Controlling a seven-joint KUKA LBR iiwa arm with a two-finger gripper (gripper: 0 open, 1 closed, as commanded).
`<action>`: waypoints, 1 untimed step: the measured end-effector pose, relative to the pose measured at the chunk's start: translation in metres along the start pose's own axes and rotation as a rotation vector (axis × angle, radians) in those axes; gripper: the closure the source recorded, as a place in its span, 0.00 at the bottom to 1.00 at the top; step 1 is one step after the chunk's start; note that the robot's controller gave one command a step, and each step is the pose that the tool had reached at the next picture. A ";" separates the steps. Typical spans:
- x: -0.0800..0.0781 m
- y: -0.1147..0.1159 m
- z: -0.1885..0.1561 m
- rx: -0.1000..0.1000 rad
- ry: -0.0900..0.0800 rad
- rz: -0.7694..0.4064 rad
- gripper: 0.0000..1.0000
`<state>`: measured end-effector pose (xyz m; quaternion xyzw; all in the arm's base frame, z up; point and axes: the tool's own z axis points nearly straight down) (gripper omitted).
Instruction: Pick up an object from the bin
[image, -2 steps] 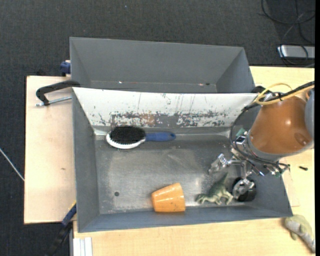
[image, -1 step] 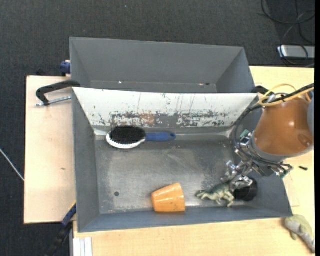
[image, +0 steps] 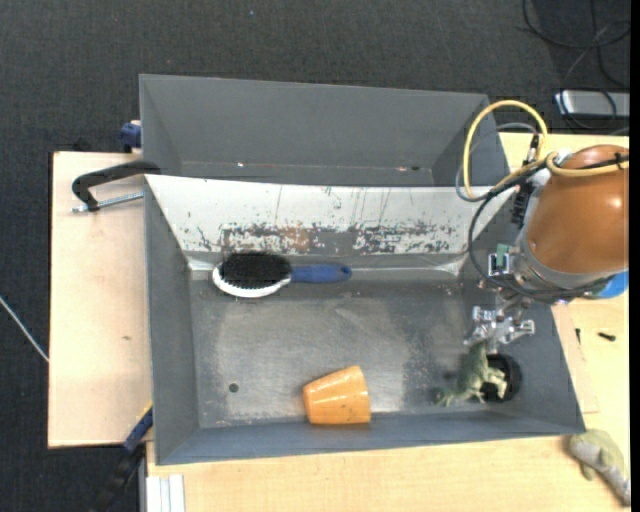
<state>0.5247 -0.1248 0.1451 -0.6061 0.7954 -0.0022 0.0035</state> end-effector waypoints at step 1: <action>-0.004 -0.009 -0.058 0.003 0.000 0.013 1.00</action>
Offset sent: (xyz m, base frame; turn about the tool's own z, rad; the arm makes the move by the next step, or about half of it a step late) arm 0.0065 0.0009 0.0543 0.0090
